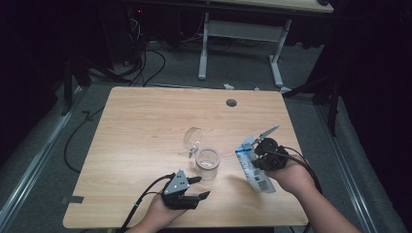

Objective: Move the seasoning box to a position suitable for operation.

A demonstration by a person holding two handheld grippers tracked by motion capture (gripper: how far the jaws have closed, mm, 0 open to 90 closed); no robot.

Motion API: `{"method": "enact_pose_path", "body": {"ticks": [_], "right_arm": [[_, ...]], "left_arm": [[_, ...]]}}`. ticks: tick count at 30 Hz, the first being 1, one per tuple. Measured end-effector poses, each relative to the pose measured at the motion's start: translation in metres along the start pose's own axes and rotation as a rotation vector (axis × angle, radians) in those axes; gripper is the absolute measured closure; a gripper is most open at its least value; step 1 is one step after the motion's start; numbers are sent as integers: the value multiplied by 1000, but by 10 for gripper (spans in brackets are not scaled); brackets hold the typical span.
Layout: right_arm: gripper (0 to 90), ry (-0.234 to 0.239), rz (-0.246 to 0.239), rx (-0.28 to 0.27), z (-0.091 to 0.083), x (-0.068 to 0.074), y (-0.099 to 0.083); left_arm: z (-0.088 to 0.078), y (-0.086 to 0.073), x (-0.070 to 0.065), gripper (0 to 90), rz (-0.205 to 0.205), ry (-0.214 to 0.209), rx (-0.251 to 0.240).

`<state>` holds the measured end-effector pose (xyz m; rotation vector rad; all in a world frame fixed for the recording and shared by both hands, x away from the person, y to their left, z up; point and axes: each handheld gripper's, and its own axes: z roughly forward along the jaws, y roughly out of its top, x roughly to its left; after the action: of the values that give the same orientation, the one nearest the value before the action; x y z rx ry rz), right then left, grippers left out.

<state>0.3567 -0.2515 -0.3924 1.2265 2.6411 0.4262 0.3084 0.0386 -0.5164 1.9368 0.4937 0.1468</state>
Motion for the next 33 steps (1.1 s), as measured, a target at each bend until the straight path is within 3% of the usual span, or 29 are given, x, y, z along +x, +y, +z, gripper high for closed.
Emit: {"method": "enact_pose_path", "body": {"ticks": [5,9,11,14,23,28,33], "right_arm": [[897,-7,3,13,-3,0,2],[896,-11,12,7,-4,1,2],[897,-22,10,6,-5,4,2],[897,-34,1,9,-7,10,2],[897,4,-1,24,-19,27,4],[896,10,-11,56,-20,28,6],[896,23,-17,86,-17,31,7]], "left_arm": [[17,9,-7,415,22,-40,-7],[23,10,-8,424,-7,-71,-41],[25,9,-10,423,-4,-68,-18],[19,8,-14,411,33,-44,-14],[12,8,-21,386,44,-52,-53],[13,8,-21,377,29,-67,-55],[16,7,-23,375,43,-66,-48]]}}
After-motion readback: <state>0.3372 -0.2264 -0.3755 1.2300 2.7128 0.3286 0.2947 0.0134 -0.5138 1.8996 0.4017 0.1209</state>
